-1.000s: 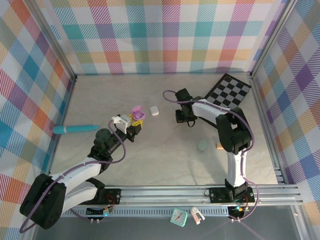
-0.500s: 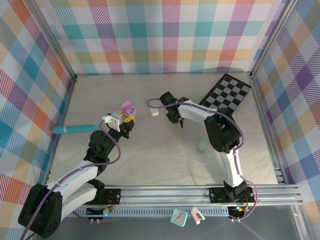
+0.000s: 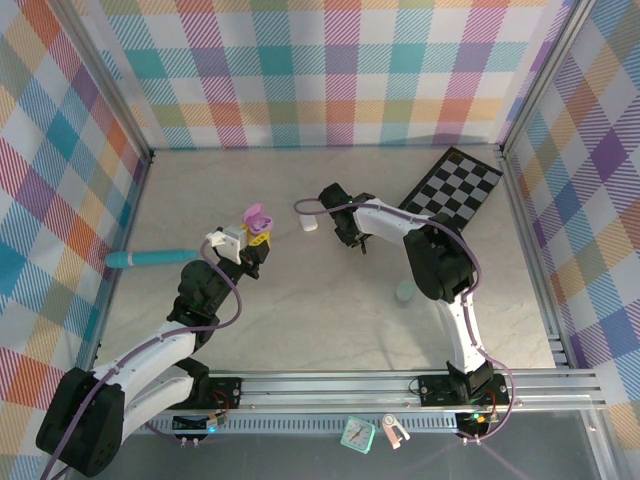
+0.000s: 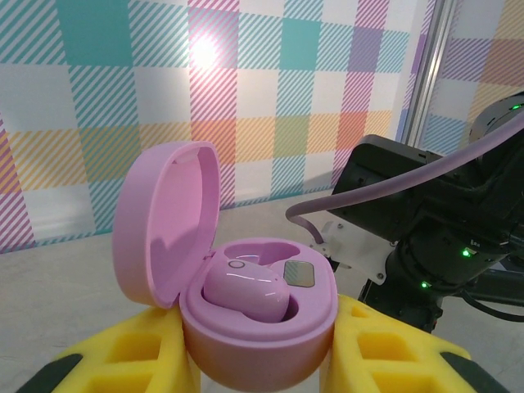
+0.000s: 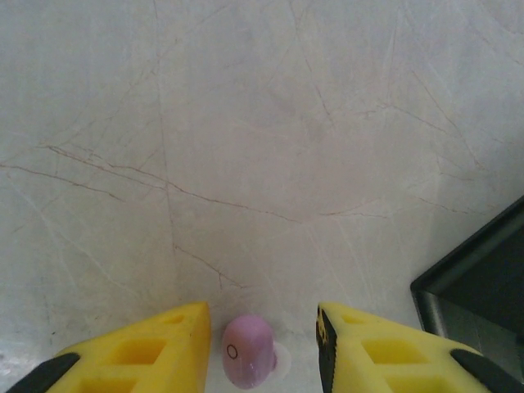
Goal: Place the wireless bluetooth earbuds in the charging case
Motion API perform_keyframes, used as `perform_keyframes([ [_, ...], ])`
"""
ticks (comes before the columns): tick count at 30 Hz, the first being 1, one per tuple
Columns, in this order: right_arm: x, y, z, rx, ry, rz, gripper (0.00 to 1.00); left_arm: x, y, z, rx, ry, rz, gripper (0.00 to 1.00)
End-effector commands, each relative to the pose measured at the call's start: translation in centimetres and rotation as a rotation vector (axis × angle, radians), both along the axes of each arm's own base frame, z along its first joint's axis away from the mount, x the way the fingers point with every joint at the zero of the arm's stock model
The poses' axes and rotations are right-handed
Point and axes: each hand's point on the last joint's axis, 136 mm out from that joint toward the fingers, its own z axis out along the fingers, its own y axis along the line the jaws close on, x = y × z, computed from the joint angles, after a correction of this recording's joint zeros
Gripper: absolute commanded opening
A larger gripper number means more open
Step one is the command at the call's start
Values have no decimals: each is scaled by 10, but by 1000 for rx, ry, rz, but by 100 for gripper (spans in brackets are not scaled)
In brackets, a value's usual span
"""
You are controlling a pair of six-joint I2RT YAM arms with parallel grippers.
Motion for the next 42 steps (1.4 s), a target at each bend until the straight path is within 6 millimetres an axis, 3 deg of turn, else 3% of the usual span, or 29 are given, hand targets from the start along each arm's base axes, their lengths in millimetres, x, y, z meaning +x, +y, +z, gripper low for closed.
perform_keyframes([
  [1,-1,-2,-1,-25,20,3,40,0,-1,2,1,-8,-12,24],
  [10,-6,-8,-3,-52,37,-5,40,3,-2,3,5,-11,-14,24],
  [30,0,-12,-10,-100,31,-4,24,3,-4,1,10,-8,-26,24],
  [35,-1,-12,0,-85,20,-10,21,2,-6,3,5,-10,-38,25],
  [42,-12,-6,36,40,-11,-21,21,-1,-11,12,-7,-28,-69,25],
])
